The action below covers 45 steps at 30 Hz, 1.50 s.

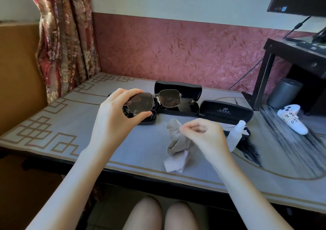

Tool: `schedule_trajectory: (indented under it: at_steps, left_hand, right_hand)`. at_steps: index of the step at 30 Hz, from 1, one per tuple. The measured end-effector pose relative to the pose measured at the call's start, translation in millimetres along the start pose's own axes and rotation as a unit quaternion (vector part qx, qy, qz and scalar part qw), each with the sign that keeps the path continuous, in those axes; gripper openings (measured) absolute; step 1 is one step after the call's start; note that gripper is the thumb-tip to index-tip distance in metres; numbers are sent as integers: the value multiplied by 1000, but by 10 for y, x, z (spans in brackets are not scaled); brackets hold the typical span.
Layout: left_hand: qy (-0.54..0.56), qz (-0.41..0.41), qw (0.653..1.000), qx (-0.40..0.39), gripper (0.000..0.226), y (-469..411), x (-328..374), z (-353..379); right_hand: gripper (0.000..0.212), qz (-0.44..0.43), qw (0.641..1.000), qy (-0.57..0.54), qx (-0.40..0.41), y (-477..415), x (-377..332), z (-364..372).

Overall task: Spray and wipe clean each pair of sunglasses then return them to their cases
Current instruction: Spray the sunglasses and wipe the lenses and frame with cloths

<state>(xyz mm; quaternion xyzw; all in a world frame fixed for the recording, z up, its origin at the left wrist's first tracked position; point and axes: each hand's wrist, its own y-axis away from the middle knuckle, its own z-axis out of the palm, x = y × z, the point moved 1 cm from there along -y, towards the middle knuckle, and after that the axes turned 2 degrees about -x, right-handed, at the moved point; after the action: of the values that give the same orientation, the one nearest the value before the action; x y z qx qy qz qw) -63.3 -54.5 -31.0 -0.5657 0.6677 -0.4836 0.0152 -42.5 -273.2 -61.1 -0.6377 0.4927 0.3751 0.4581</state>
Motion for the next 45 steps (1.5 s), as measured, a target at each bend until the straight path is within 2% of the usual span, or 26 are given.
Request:
schedule_trajectory:
  at_steps: [3, 5, 9, 13, 15, 19, 23, 26, 29, 31, 36, 41, 45]
  left_hand:
    - [0, 5, 1000, -1, 47, 4, 16, 17]
    - [-2, 9, 1000, -2, 47, 8, 21, 32]
    - [-2, 11, 1000, -4, 48, 13, 23, 53]
    - [0, 16, 1000, -10, 47, 13, 24, 61]
    - [-3, 18, 1000, -11, 47, 13, 18, 64]
    - [-2, 19, 1000, -14, 46, 16, 19, 75]
    - [-5, 21, 1000, -16, 47, 14, 17, 85]
    - [-9, 20, 1000, -16, 47, 14, 6, 92]
    - [-10, 21, 1000, -18, 48, 13, 3, 101]
    - [-8, 19, 1000, -20, 48, 13, 3, 101]
    - [2, 27, 999, -31, 47, 17, 2, 63]
    - [5, 43, 998, -49, 47, 15, -8, 30]
    - [4, 58, 996, -63, 49, 37, -15, 34]
  right_hand:
    - [5, 91, 992, -79, -40, -90, 59, -161]
    - [10, 137, 984, -96, -66, -118, 124, -183]
    - [10, 176, 974, -124, -73, -189, 169, -202]
    - [7, 173, 976, -108, -73, -233, 174, -180]
    - [10, 143, 984, -40, -94, -205, 221, -114]
    - [8, 82, 990, 91, -73, -194, 318, -60]
    - [10, 86, 974, 146, -153, -218, 326, -117]
    - [15, 80, 961, 194, -182, -262, 348, -162]
    - [11, 69, 957, 214, -182, -294, 326, -134]
    - [10, 72, 963, 176, -189, -319, 302, -113]
    - [6, 86, 988, 33, -123, -442, 230, -194]
    - [9, 83, 996, -11, -25, -681, 4, -289]
    - [13, -5, 999, -51, -5, -838, -368, -215]
